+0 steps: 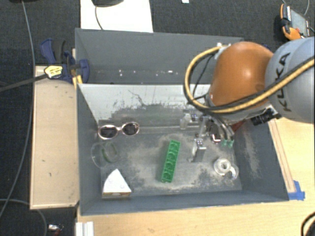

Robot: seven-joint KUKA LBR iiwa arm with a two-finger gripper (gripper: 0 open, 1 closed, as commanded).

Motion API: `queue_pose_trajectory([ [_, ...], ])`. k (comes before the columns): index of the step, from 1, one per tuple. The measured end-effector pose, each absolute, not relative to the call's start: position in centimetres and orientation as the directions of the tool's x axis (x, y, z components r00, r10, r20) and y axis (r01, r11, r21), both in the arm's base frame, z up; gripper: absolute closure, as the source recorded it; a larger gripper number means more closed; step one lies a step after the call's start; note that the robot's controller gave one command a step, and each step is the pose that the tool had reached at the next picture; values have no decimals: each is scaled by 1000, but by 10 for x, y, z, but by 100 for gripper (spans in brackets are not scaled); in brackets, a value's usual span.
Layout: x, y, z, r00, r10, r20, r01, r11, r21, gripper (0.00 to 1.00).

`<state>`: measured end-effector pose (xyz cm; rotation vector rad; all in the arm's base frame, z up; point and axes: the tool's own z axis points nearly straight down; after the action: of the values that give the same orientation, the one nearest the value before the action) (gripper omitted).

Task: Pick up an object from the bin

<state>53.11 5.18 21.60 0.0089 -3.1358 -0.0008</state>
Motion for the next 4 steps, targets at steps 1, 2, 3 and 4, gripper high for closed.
queue_pose_trajectory([
  [1,533,51,221,-1000,-3,-3,-3,1000,1,0],
  [2,522,68,93,-859,-512,-6,-512,859,-1,0],
  [3,532,77,161,-807,-590,-9,-590,807,-4,0],
  [4,521,70,76,-828,-561,1,-561,828,4,0],
])
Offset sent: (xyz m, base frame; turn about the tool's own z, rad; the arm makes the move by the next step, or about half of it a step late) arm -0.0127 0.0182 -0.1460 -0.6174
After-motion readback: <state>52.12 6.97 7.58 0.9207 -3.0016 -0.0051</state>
